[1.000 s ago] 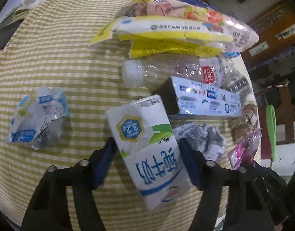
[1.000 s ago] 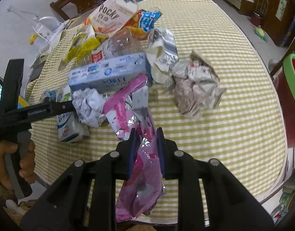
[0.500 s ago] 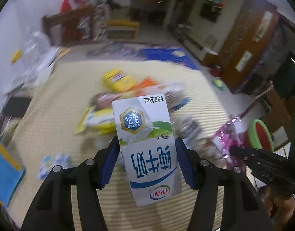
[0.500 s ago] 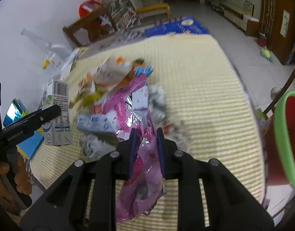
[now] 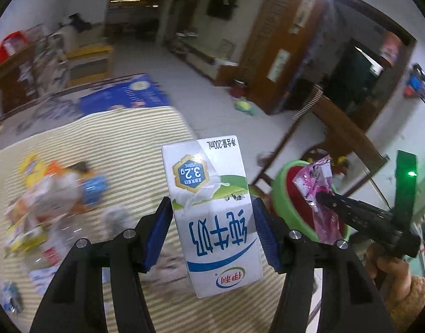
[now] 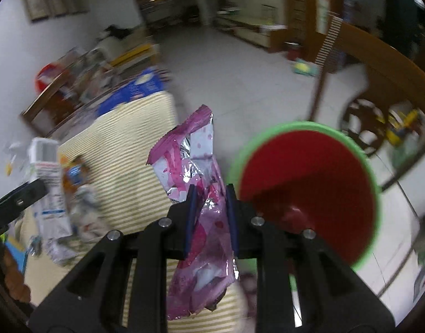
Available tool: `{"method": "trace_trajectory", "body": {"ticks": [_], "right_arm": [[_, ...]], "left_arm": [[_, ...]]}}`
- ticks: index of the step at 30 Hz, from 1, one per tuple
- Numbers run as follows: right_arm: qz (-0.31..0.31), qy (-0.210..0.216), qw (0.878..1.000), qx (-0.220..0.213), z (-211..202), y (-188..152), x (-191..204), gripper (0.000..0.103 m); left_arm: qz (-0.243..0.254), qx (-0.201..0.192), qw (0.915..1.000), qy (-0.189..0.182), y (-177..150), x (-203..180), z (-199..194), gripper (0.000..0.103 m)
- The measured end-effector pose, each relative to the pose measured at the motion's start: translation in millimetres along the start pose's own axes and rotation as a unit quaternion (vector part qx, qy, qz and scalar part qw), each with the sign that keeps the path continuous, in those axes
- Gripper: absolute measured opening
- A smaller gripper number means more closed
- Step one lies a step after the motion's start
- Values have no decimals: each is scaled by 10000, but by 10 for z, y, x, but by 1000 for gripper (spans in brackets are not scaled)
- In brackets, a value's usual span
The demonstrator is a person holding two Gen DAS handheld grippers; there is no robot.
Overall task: Collect trash
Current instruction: 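Drop the milk carton from the left tool into the red bin while the right tool releases the wrapper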
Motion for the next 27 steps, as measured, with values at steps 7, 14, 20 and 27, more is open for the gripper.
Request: {"method": "trace_trajectory", "body": {"ticks": [7, 14, 20, 27], "right_arm": [[544, -502, 9969, -284, -55, 122, -678, 69], [962, -784, 9907, -554, -316, 129, -1197, 69], [1190, -931, 9863, -666, -469, 70, -1432, 69], [1216, -874, 9861, -720, -516, 66, -1403, 71]], "left_arm": [[517, 97, 9958, -744, 222, -851, 388, 56], [1094, 253, 9845, -1348, 382, -1589, 796, 56], [1490, 256, 9770, -1501, 478, -2006, 959, 67], [1385, 129, 9798, -1438, 544, -1922, 843, 81]]}}
Point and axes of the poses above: each gripper's, at about its wrist camera, not at the fingertips, and z roughly the way its jaws point, x to its left, y to its top, the point moved 10 cm from there along z, roughly the way its jaws point, and after that the axes turned 11 degrees about z, right-handed, at the moved point
